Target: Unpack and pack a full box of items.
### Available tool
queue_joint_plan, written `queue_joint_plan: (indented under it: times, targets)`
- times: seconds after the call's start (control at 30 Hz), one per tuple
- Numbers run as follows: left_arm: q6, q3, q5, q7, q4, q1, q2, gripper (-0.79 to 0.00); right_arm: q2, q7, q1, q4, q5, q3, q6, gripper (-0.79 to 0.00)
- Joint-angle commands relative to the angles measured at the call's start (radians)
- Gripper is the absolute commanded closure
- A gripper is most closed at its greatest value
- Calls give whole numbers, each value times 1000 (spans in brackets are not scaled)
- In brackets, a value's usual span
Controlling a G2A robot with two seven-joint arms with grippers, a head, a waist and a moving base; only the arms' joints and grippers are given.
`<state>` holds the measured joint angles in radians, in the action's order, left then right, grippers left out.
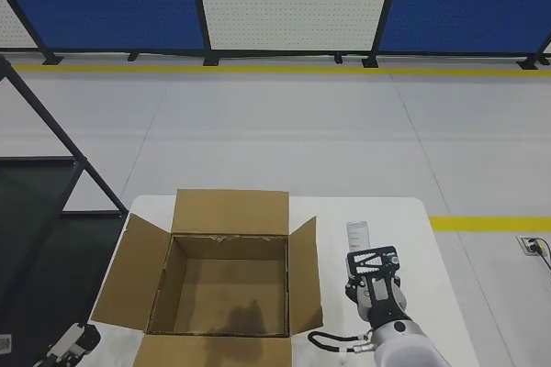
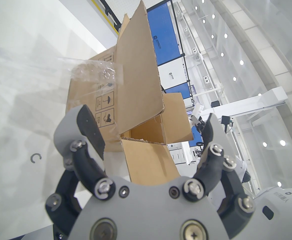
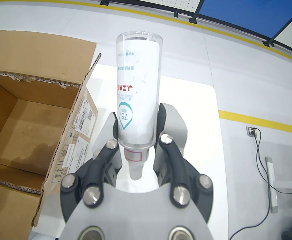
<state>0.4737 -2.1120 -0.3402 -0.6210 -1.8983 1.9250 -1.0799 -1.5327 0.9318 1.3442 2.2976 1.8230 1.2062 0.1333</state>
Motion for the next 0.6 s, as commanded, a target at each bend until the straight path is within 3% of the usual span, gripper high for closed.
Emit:
queue_joint_plan:
  times: [0.0, 0.27, 0.43, 0.57]
  targets:
    - [0, 0, 0, 0, 0, 0, 0, -785, 0, 0, 0, 0, 0, 0, 0, 0]
    - [0, 0, 0, 0, 0, 0, 0, -785, 0, -15, 21, -22, -17, 28, 24, 0]
    - [0, 0, 0, 0, 0, 0, 0, -785, -4, 82, -2, -78, -55, 103, 81, 0]
    - [0, 0, 0, 0, 0, 0, 0, -785, -4, 187, -35, -156, -79, 159, 67, 0]
